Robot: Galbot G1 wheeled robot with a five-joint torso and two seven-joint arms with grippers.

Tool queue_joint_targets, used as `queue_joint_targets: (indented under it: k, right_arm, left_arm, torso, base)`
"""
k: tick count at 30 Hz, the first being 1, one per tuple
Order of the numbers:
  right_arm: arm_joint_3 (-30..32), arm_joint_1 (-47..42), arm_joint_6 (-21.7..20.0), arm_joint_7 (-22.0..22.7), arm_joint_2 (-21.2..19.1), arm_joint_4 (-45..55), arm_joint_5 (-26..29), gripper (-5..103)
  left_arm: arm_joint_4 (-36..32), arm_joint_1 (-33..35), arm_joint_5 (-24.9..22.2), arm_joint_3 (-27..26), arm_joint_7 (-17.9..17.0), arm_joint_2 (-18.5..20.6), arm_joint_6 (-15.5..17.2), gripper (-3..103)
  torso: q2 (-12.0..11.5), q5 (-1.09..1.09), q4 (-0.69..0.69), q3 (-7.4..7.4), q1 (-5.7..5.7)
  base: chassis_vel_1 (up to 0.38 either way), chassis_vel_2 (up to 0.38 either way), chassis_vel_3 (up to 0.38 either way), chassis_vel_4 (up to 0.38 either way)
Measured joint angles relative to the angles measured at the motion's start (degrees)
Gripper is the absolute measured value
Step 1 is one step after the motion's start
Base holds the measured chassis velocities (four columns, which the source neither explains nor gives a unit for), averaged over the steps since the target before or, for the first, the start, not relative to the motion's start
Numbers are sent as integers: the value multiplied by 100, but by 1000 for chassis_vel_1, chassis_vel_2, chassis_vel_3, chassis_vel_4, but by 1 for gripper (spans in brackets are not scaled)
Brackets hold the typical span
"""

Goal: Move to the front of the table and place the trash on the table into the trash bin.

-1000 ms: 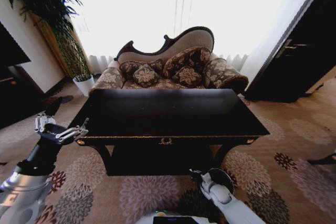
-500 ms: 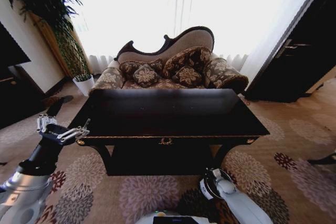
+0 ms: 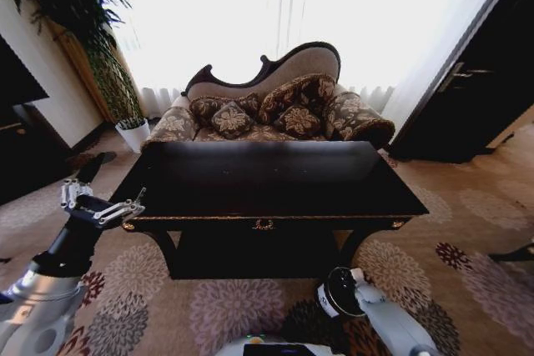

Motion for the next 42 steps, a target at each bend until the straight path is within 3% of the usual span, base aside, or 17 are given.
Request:
queue_joint_targets:
  k: [6, 8, 11, 12, 14, 17, 23, 30, 36, 42]
  right_arm:
    - [19, -152, -61, -22, -25, 214, 15, 66]
    - [20, -181, -65, -34, -27, 260, 29, 66]
    - [43, -375, -75, -201, -56, 571, 95, 83]
    - [43, -375, -75, -201, -56, 571, 95, 83]
    - [131, -628, -141, -431, -67, 1045, 18, 93]
    - [317, -1049, -210, -785, -15, 1780, -297, 99]
    - [802, -1956, -51, -1229, 143, 3004, -813, 100]
    - [1376, -2690, -153, -1252, 404, 3949, -743, 100]
    - [2008, -3390, -82, -1258, 1008, 5212, -513, 100]
    - [2507, -3884, 216, -1453, 1402, 6085, -934, 100]
  left_arm:
    - [0, 16, 4, 26, 5, 4, -3, 100]
    - [0, 20, 4, 26, 5, 4, -3, 100]
    - [0, 41, -21, -20, 5, 32, -4, 100]
    - [0, 41, -21, -20, 5, 32, -4, 100]
    - [0, 50, -55, -50, 5, 44, -8, 100]
    - [0, 47, -73, -48, 6, 31, -18, 100]
    - [0, 18, -72, 44, -8, -42, -22, 100]
    - [0, -13, -45, 122, -15, -91, -22, 100]
    - [20, -68, 31, 317, -26, -160, -22, 100]
    - [149, -134, 88, 390, -60, -160, -27, 100]
  torso:
    - [0, 0, 0, 0, 0]
    - [0, 1, 0, 0, 0]
    - [0, 0, 0, 0, 0]
    - [0, 0, 0, 0, 0]
    - [0, -1, 0, 0, 0]
    - [0, -1, 0, -1, 0]
    - [1, -1, 0, -1, -1]
    - [1, -1, 0, -1, -1]
    - [2, -1, -1, -1, -1]
    - [1, -1, 0, 0, 0]
  base:
    - [0, 0, 0, 0]
    - [0, 0, 0, 0]
    - [0, 0, 0, 0]
    - [0, 0, 0, 0]
    - [0, 0, 0, 0]
    - [0, 0, 0, 0]
    - [0, 0, 0, 0]
    - [0, 0, 0, 0]
    - [0, 0, 0, 0]
    - [0, 0, 0, 0]
